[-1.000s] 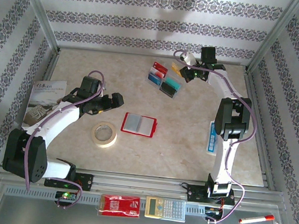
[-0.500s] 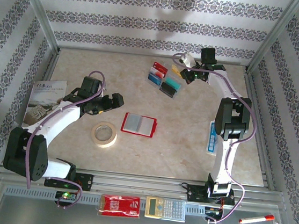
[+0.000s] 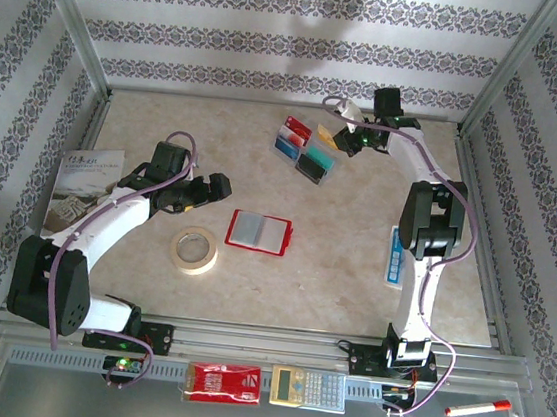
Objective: Take the credit cards out of the card holder
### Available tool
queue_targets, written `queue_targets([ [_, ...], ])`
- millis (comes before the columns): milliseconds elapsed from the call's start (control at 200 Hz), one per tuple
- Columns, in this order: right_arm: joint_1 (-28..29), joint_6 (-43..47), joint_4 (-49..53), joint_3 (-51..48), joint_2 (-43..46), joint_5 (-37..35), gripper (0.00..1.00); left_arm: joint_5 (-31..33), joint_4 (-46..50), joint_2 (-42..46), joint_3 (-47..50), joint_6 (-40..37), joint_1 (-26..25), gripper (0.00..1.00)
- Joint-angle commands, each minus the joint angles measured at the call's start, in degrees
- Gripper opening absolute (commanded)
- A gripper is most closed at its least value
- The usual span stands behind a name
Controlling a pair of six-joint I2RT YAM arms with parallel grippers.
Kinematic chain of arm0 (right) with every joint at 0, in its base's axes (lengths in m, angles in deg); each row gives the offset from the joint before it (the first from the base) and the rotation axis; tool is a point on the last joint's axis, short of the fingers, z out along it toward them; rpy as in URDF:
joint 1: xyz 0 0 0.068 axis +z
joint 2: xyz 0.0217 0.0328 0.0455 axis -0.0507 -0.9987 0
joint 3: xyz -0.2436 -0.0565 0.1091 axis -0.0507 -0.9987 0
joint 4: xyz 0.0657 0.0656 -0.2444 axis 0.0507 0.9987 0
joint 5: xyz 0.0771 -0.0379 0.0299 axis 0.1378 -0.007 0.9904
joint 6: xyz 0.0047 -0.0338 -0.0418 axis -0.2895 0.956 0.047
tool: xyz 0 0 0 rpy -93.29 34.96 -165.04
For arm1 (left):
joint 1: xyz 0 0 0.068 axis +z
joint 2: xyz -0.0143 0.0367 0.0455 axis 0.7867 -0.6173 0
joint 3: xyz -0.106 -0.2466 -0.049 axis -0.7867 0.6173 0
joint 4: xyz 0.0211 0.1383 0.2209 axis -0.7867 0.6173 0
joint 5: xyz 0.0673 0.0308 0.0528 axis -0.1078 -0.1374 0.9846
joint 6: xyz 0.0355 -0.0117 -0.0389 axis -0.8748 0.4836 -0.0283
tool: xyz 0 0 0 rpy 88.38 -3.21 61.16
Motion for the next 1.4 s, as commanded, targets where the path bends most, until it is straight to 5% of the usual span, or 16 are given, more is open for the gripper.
queue_targets([
  [0,-0.64,-4.05,1.06,2.87,-1.71,1.41,0.19,-0.80,1.50,-0.33,-1.55,-1.17,0.76,1.00],
  [375,-1.40,-14.16,-0.83,4.34,0.48,-2.67,0.31,-0.69,1.59,0.22,-1.10,-1.43,0.70,1.00],
  [704,2.43,-14.78,-1.05,-5.03,6.57,-2.64,0.36,-1.08,1.07,0.46,-0.46,-1.53,0.70,1.00],
  [1394,4.50,-19.15,-2.27,-2.73,1.14,-11.80,0.36,-1.03,1.02,0.71,-0.31,-1.43,0.72,1.00],
])
